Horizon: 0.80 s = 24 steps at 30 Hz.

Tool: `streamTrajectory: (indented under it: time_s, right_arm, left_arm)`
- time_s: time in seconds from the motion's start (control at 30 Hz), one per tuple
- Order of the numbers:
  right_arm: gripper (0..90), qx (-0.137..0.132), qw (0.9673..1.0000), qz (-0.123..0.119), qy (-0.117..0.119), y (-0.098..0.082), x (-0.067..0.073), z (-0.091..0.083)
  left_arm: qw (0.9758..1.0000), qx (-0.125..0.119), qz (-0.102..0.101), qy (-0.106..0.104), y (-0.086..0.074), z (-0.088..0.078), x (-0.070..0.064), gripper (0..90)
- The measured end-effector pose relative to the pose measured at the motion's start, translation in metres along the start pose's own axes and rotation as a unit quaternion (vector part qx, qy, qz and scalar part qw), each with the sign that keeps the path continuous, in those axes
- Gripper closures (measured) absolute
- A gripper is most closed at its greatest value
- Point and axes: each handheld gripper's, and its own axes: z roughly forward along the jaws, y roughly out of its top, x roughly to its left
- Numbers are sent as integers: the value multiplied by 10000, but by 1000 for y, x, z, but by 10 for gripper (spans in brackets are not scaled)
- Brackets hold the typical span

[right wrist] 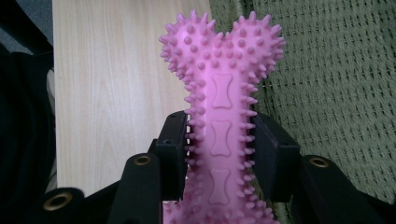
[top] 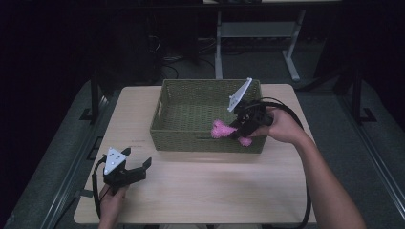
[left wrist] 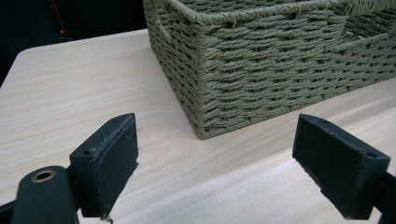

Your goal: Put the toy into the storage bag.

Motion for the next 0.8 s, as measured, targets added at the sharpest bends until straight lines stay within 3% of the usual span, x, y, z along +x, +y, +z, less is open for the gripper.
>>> streamTrajectory:
  time_s: [0.8]
  right_arm:
    - [579, 83, 9998, 153, -14, 13, -30, -7]
  left_arm:
    - [10000, -15, -15, 7, 0, -1, 2, 139]
